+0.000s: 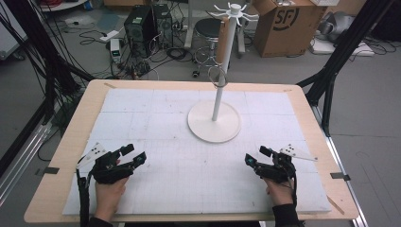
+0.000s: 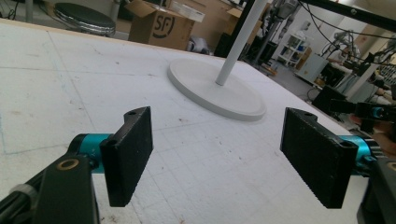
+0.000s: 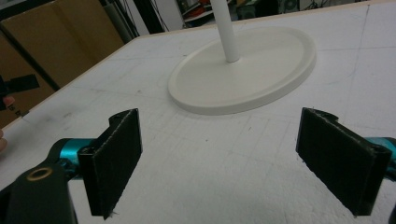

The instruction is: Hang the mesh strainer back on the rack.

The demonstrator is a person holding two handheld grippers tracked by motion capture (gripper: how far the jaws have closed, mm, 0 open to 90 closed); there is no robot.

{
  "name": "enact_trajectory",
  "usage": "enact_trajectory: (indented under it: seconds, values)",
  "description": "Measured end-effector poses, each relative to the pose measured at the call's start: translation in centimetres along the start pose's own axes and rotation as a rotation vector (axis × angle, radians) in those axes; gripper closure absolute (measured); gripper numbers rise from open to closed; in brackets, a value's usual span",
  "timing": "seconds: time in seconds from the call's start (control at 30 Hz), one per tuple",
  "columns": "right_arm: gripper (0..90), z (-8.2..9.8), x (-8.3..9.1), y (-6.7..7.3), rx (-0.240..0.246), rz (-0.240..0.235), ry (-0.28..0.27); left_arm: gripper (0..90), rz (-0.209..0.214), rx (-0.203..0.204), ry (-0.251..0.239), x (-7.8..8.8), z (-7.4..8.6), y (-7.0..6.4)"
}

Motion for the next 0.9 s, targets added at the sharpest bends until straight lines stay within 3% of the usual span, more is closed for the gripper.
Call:
enact_trajectory:
  seconds: [0.9]
  values:
    - [13.5,-0.09,0.07,0.06,0.002,-0.003,-0.008,25.8,-0.008,-0.007,0.0,-0.07,0.04,-0.03]
Point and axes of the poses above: each handheld gripper's, and its own axes: x roughly backward along the jaws, z roughly out of its underside, y roughly to its left, the point moved 9 cm from there along -x, roughly forward along the jaws, and after that the axes turned 7 degrees about x, right-handed, at the moved point
